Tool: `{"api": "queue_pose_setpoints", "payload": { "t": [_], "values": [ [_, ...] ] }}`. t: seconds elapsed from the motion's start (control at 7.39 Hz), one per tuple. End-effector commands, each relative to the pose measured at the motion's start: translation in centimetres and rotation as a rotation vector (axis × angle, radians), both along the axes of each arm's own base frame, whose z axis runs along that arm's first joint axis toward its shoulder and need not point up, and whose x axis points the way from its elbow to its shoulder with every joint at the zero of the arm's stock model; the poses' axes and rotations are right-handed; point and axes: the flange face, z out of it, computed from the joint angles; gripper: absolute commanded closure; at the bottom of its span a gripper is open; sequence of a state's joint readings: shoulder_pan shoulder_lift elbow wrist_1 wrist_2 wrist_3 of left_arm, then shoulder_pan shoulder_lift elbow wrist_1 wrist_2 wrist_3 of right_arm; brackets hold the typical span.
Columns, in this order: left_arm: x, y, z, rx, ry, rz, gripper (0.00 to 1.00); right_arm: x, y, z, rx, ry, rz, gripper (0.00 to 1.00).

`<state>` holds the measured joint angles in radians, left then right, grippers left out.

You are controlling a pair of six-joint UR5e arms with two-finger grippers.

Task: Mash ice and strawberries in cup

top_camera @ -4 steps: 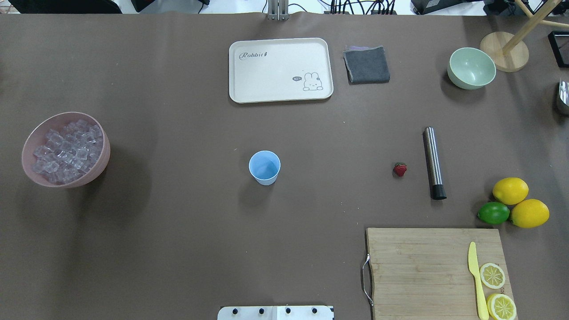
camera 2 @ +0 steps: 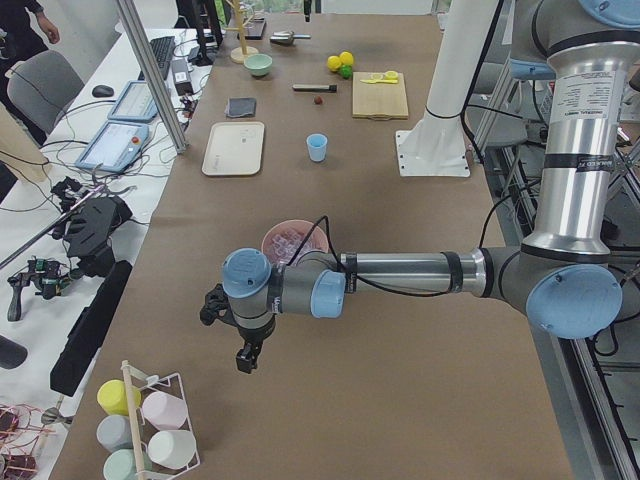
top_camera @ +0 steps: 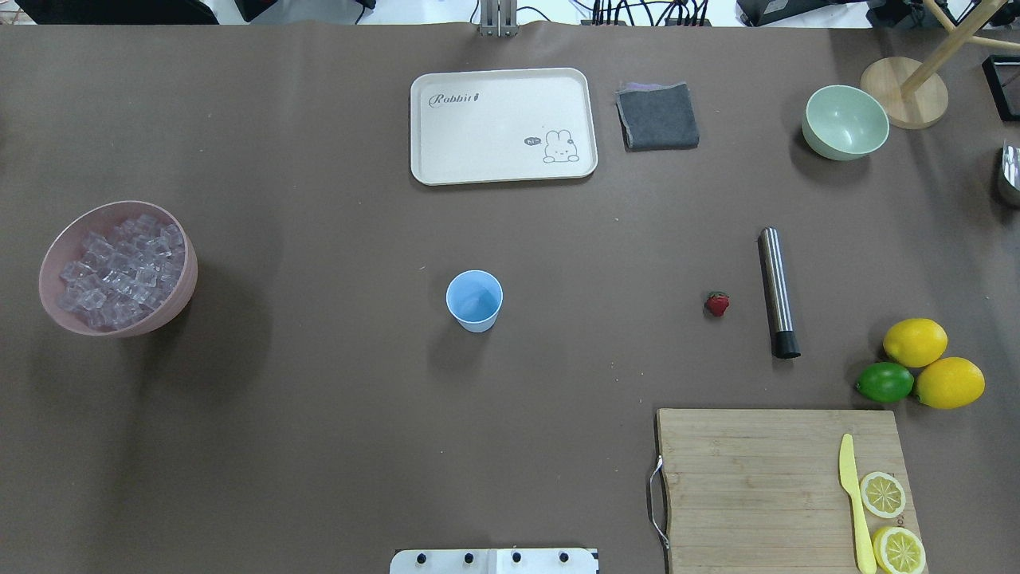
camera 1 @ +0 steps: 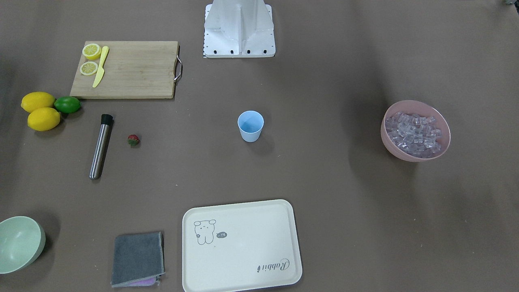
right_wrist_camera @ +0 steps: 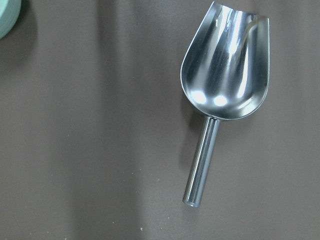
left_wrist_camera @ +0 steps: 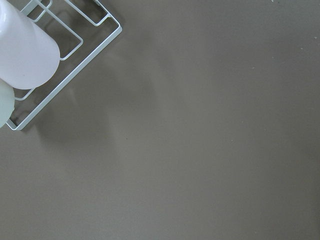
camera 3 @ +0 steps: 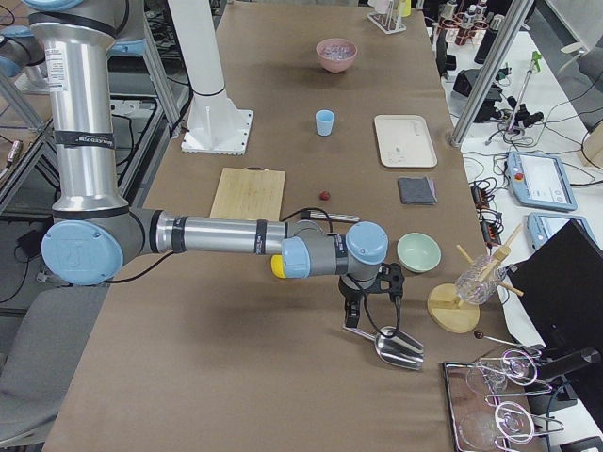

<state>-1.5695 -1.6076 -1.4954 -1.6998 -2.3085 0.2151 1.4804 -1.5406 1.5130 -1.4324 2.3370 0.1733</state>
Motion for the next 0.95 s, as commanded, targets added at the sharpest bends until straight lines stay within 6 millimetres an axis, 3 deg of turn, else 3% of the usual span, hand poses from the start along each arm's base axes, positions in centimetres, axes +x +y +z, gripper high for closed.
{"api": "queue_pose_setpoints", "payload": {
  "t": [0.0, 0.81],
  "values": [
    [0.1, 0.2, 0.7, -0.004, 0.002, 0.003, 0.02, 0.0, 0.4, -0.6, 0.011, -0.006, -0.001, 0.00],
    [0.3, 0.3, -0.9, 0.071, 0.004, 0.003, 0.03, -0.1, 1.4, -1.4, 0.028, -0.031, -0.004, 0.00]
  ]
}}
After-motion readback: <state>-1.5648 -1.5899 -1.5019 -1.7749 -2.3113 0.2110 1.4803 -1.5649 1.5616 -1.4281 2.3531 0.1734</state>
